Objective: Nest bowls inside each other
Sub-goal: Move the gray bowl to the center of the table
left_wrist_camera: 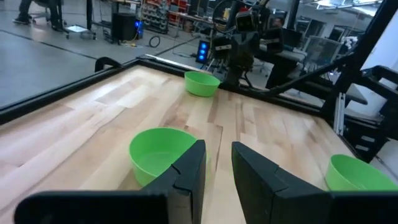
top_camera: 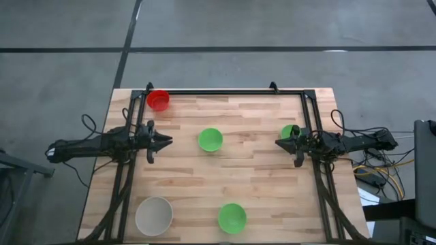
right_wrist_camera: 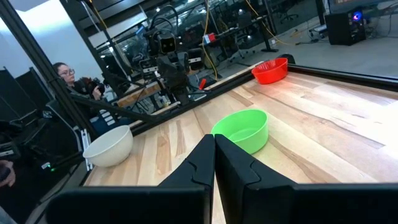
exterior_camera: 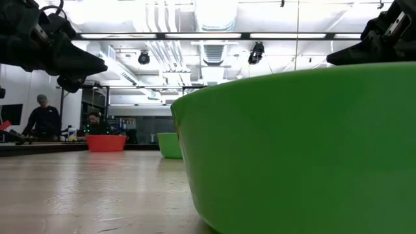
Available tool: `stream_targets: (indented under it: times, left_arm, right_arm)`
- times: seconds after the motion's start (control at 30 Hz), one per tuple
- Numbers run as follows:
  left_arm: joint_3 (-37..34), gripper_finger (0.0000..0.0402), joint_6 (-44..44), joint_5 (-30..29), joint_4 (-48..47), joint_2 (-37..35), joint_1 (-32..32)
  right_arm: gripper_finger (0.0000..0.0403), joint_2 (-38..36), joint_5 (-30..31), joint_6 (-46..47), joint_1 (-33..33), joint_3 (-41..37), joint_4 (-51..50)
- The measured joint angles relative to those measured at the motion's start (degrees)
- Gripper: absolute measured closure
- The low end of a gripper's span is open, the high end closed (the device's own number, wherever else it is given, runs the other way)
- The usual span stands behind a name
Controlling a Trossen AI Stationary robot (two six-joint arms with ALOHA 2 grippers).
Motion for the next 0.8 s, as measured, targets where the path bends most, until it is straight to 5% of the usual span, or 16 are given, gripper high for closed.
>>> stream_targets:
  times: [0.4, 0.6, 0.8]
  left_arm:
    - [1.9, 0.0319, 0.1, 8.4, -6.7, 0.1, 0.0]
    - [8.2, 0.0319, 4.1, 7.7, -15.5, 0.1, 0.0]
    - [9.9, 0.0319, -3.6, 5.9, -15.7, 0.0, 0.0]
  right_arm:
    - [0.0394, 0.0, 0.0, 0.0, 0.0, 0.0, 0.0]
    - [0.0394, 0.0, 0.0, 0.0, 0.0, 0.0, 0.0]
    - [0.0394, 0.0, 0.0, 0.0, 0.0, 0.0, 0.0]
